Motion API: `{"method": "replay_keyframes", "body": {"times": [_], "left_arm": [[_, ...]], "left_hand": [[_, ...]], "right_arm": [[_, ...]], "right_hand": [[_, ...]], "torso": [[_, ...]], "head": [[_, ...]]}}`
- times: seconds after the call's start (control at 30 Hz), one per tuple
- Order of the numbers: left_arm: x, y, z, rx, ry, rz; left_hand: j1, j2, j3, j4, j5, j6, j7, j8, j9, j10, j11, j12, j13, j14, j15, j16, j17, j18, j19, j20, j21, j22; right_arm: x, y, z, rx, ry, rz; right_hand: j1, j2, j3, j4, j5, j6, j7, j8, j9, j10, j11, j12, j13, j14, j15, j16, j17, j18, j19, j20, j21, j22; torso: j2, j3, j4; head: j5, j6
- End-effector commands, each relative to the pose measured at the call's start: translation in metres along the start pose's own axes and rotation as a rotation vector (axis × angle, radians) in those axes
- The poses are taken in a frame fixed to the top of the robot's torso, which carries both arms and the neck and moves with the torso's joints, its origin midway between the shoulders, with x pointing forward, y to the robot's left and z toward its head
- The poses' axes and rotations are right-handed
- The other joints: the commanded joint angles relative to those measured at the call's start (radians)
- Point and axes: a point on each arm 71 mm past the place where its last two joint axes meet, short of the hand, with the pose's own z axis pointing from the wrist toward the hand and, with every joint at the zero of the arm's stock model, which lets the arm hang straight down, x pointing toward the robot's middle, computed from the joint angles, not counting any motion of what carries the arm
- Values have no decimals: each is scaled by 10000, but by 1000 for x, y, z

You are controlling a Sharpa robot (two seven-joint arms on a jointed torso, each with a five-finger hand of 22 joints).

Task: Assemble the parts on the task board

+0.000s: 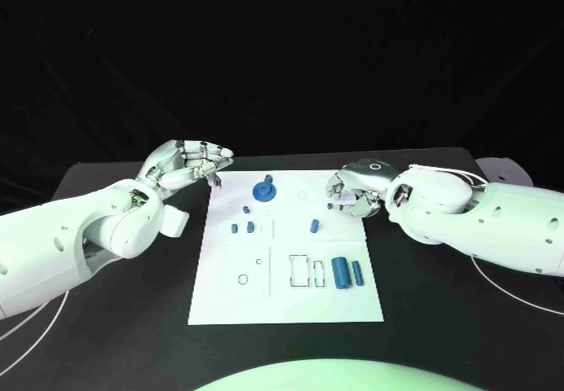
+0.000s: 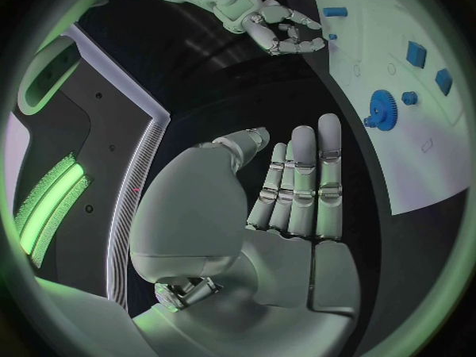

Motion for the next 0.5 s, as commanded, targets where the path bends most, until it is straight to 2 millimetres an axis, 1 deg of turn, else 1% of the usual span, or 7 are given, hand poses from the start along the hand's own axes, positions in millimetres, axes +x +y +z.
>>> {"method": "replay_keyframes", "body": {"times": [0.03, 0.1, 0.2, 0.27, 0.33, 0.43, 0.5], "left_arm": [[-4, -4, -2, 448, -654, -981], [-4, -4, -2, 455, -695, -1042], [-4, -3, -3, 451, -745, -1132], [-4, -3, -4, 444, -761, -1158], [-4, -3, -4, 441, -758, -1178], [-4, -3, -4, 430, -757, -1194], [-3, -3, -4, 418, -757, -1201]], "left_hand": [[69, 35, -49, -14, 38, 18, 0, 35, 1, 85, -16, 51, 9, -50, 9, -62, -13, 77, 68, 3, -54, -18], [69, 35, -49, -14, 38, 18, 0, 35, 1, 85, -16, 51, 9, -50, 9, -62, -13, 77, 68, 3, -54, -18], [72, 36, -52, -15, 38, 9, 2, 30, 0, 86, -16, 55, 9, -50, 9, -63, -13, 76, 71, 2, -58, -22], [72, 36, -52, -15, 38, 9, 2, 30, 0, 86, -16, 55, 9, -50, 9, -63, -13, 76, 71, 2, -58, -22], [76, 36, -62, -17, 37, -29, 12, 8, -8, 74, -10, 60, 6, -54, 10, -66, -16, 75, 80, -1, -71, -33], [76, 36, -62, -17, 37, -29, 12, 8, -8, 74, -10, 60, 6, -54, 10, -66, -16, 75, 80, -1, -71, -33], [76, 36, -62, -17, 37, -29, 12, 8, -8, 74, -10, 60, 6, -54, 10, -66, -16, 75, 80, -1, -71, -33]], "right_arm": [[2, 2, 2, 156, 110, -818], [2, 2, 3, 154, 96, -832], [3, 2, 5, 161, 97, -864], [4, 2, 7, 170, 108, -876], [5, 1, 8, 175, 123, -876], [8, 2, 9, 156, 154, -860], [10, 3, 11, 147, 197, -852]], "right_hand": [[9, -58, -25, -62, -46, -19, 60, -40, -17, -3, 55, -46, -25, 234, 77, 65, 55, -127, 54, 36, 60, 78], [34, -33, -4, -79, -36, 1, 62, -45, -28, 16, 57, -59, -49, 254, 82, 128, 130, -147, 104, 44, 174, 148], [76, 19, 48, -114, -20, 74, 58, -44, -49, 93, 54, -78, -103, 295, 81, 252, 270, -178, 187, 60, 362, 267], [93, 43, 74, -128, -25, 103, 53, -43, -57, 128, 47, -83, -124, 302, 81, 274, 291, -184, 207, 62, 408, 299], [144, 107, 218, -183, -330, 194, 40, -59, -103, 246, 29, -125, -220, 313, 67, 347, 360, -201, 253, 69, 531, 396], [166, 147, 313, -212, -380, 286, 17, -41, -116, 349, 8, -126, -261, 335, 51, 429, 453, -234, 335, 67, 723, 516], [190, 188, 414, -253, -390, 406, -23, -3, -121, 492, -32, -112, -293, 365, 23, 529, 567, -266, 416, 51, 912, 635]], "torso": [[4, -2, 4], [9, -6, -7], [20, 1, 12], [12, 2, 12], [16, -1, 10], [23, 7, 11], [23, 8, 6]], "head": [[-14, 64], [-6, 86], [-38, 90], [38, 30], [35, 39], [33, 23], [79, -3]]}}
